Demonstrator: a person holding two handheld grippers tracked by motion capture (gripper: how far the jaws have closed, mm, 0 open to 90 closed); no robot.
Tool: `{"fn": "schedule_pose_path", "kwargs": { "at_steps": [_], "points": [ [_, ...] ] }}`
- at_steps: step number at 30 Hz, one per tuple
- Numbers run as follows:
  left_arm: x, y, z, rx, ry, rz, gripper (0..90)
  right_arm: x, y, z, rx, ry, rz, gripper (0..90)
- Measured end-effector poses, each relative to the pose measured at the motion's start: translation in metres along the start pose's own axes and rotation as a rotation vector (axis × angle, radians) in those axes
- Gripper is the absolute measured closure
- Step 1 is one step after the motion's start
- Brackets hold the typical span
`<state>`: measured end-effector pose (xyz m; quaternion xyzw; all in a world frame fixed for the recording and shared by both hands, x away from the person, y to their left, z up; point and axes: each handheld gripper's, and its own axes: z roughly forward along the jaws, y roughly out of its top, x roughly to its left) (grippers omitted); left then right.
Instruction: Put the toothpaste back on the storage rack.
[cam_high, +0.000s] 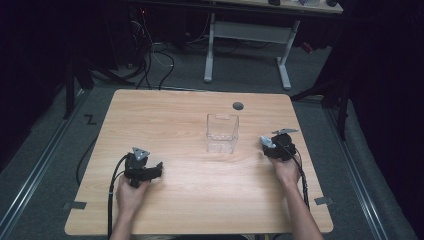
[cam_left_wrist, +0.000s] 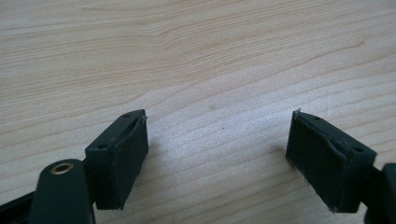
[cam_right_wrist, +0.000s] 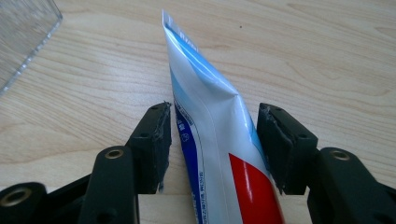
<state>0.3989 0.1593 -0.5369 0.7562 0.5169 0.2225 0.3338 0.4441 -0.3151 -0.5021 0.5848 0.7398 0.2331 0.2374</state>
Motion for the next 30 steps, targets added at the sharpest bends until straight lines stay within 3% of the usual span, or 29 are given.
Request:
{"fn": "schedule_pose_path", "kwargs": {
  "at_steps": [3, 10, 11, 13, 17, 20, 25, 30],
  "points": [
    [0.0, 0.0, 0.0, 0.0, 0.0, 0.0, 21.1, 0.004, 0.003, 0.005, 0.061, -0.024, -0.036, 45.7],
    [0.0, 0.0, 0.0, 0.001, -0.001, 0.0, 21.1, 0.007, 0.003, 0.006, 0.081, -0.031, -0.072, 49.6],
    [0.0, 0.0, 0.0, 0.0, 0.0, 0.0, 21.1, 0.007, 0.003, 0.006, 0.086, -0.03, -0.096, 54.8],
    [0.0, 0.0, 0.0, 0.001, -0.001, 0.0, 21.1, 0.007, 0.003, 0.005, 0.086, -0.026, -0.093, 56.5],
    [0.0, 0.0, 0.0, 0.0, 0.0, 0.0, 21.1, 0.0, 0.004, -0.001, 0.064, 0.042, -0.042, 68.1],
    [0.0, 0.0, 0.0, 0.001, -0.001, 0.0, 21.1, -0.006, 0.004, -0.003, 0.063, 0.082, -0.007, 69.8],
    [0.0, 0.0, 0.0, 0.001, -0.002, -0.001, 21.1, -0.005, 0.005, -0.002, 0.078, 0.088, -0.019, 68.9],
    [0.0, 0.0, 0.0, 0.001, -0.002, 0.0, 21.1, -0.001, 0.011, 0.004, 0.154, 0.089, -0.039, 65.9]
  ]
}}
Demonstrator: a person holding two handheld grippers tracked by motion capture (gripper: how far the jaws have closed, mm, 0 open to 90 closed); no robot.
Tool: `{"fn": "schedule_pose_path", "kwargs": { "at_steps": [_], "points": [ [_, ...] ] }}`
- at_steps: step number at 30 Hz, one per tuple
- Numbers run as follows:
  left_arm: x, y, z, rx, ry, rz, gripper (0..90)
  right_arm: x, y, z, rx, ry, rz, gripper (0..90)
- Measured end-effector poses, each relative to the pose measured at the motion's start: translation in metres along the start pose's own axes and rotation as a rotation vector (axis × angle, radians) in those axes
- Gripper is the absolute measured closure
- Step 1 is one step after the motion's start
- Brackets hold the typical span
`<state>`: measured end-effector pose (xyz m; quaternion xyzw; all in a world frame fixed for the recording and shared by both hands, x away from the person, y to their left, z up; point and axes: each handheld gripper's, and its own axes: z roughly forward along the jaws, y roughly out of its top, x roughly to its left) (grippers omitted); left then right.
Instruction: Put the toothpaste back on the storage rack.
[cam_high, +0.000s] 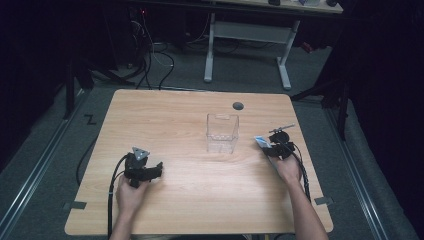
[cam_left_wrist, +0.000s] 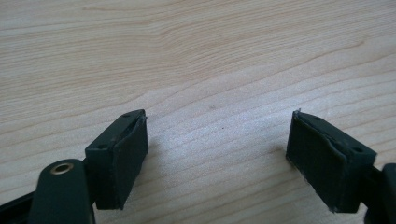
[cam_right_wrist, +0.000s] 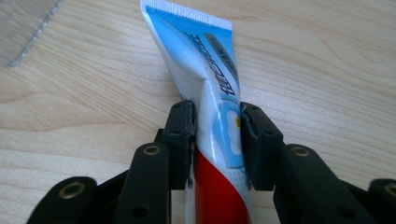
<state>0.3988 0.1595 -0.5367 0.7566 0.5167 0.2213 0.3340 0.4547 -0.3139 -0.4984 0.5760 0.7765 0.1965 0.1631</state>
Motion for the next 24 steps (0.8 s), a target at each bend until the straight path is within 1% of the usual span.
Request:
{"fn": "schedule_pose_path", "kwargs": {
  "at_steps": [2, 7, 10, 13, 16, 19, 24],
  "points": [
    [0.0, 0.0, 0.0, 0.0, 0.0, 0.0, 21.1, 0.002, 0.002, 0.003, 0.021, -0.004, -0.013, 65.5],
    [0.0, 0.0, 0.0, 0.0, 0.0, 0.001, 21.1, 0.0, 0.002, 0.003, 0.016, 0.012, -0.017, 69.6],
    [0.0, 0.0, 0.0, -0.001, 0.0, -0.001, 21.1, 0.0, 0.002, 0.001, 0.01, 0.014, -0.02, 71.3],
    [0.0, 0.0, 0.0, -0.001, 0.002, 0.001, 21.1, 0.0, 0.001, 0.0, -0.008, 0.041, -0.002, 71.9],
    [0.0, 0.0, 0.0, -0.002, 0.002, 0.001, 21.1, 0.0, 0.0, -0.002, -0.025, 0.063, 0.006, 72.1],
    [0.0, 0.0, 0.0, -0.001, 0.002, 0.0, 21.0, 0.0, 0.001, -0.009, -0.052, 0.102, 0.019, 72.1],
    [0.0, 0.0, 0.0, -0.001, 0.002, 0.0, 21.0, 0.004, 0.002, -0.024, -0.103, 0.14, 0.02, 72.0]
  ]
}}
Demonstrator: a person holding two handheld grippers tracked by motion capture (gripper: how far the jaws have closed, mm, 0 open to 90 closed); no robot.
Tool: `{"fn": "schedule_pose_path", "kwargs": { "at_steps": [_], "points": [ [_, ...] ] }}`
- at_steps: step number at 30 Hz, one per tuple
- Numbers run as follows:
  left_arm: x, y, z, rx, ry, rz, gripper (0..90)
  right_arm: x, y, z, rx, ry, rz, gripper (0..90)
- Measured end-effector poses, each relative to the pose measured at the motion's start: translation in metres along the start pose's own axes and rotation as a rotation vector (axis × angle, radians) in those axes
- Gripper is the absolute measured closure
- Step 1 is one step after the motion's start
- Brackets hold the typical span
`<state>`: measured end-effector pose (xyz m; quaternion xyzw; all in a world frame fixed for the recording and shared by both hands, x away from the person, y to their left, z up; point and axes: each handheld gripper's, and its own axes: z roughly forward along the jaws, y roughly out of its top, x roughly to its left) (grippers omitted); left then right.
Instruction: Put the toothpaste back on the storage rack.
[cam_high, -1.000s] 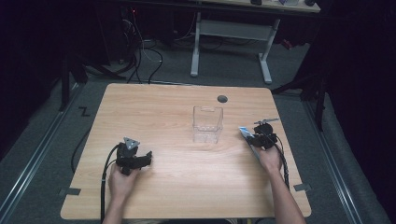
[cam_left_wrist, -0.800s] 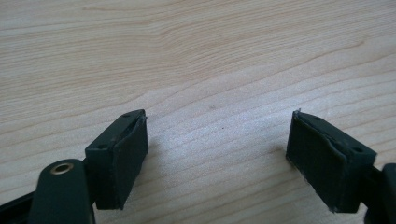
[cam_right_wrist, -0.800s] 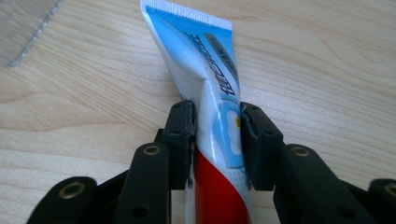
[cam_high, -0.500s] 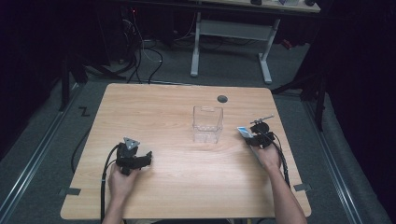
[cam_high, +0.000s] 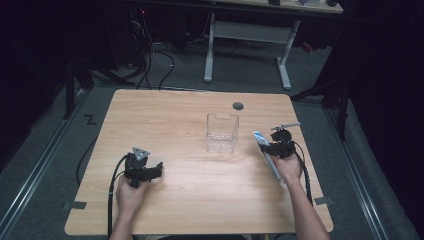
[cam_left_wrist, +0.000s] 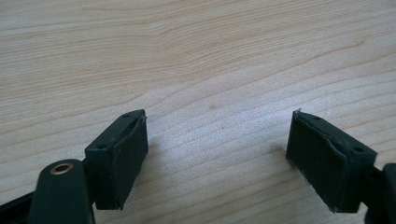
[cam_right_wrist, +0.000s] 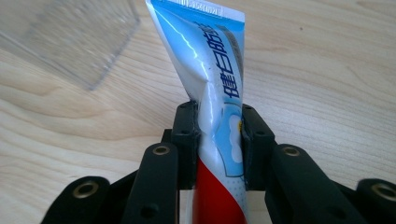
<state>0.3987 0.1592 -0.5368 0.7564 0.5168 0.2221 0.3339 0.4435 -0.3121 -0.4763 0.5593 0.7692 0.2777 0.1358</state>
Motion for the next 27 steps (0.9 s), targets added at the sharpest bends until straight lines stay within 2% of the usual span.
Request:
{"fn": "schedule_pose_path", "kwargs": {
  "at_steps": [11, 27],
  "points": [
    [0.0, 0.0, 0.0, 0.0, 0.0, 0.0, 21.0, 0.012, 0.001, -0.029, -0.077, 0.054, -0.041, 71.9],
    [0.0, 0.0, 0.0, 0.0, 0.0, -0.001, 20.9, 0.029, 0.004, -0.041, -0.123, 0.101, -0.088, 71.7]
  ]
}}
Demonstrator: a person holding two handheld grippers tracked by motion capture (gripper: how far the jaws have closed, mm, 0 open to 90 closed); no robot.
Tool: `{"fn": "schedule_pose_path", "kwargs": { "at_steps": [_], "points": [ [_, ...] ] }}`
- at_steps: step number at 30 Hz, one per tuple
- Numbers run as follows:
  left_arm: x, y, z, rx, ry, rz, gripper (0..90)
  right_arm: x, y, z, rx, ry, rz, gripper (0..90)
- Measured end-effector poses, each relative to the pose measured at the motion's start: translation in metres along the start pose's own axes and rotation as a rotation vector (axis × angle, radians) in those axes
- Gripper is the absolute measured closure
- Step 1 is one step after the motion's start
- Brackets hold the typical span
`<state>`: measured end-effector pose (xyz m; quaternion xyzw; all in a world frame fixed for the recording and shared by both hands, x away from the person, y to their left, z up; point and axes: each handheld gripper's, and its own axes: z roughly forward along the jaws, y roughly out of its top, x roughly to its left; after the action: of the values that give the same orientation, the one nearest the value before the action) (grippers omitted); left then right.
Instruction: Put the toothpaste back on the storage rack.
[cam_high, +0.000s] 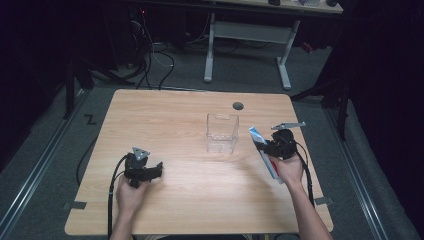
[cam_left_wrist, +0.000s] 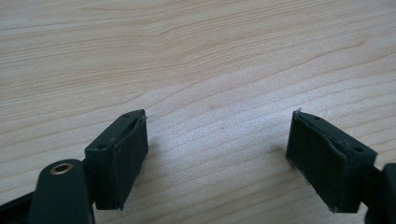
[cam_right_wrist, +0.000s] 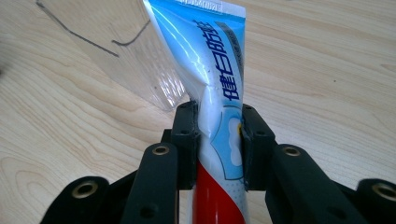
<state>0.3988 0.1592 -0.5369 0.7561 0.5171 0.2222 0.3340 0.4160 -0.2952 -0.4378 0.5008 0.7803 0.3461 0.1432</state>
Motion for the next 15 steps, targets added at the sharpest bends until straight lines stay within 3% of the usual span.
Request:
{"fn": "schedule_pose_path", "kwargs": {
  "at_steps": [15],
  "points": [
    [0.0, 0.0, 0.0, 0.0, 0.0, 0.0, 20.9, 0.0104, 0.0058, -0.0068, -0.026, 0.017, -0.001, 71.7]
  ]
}}
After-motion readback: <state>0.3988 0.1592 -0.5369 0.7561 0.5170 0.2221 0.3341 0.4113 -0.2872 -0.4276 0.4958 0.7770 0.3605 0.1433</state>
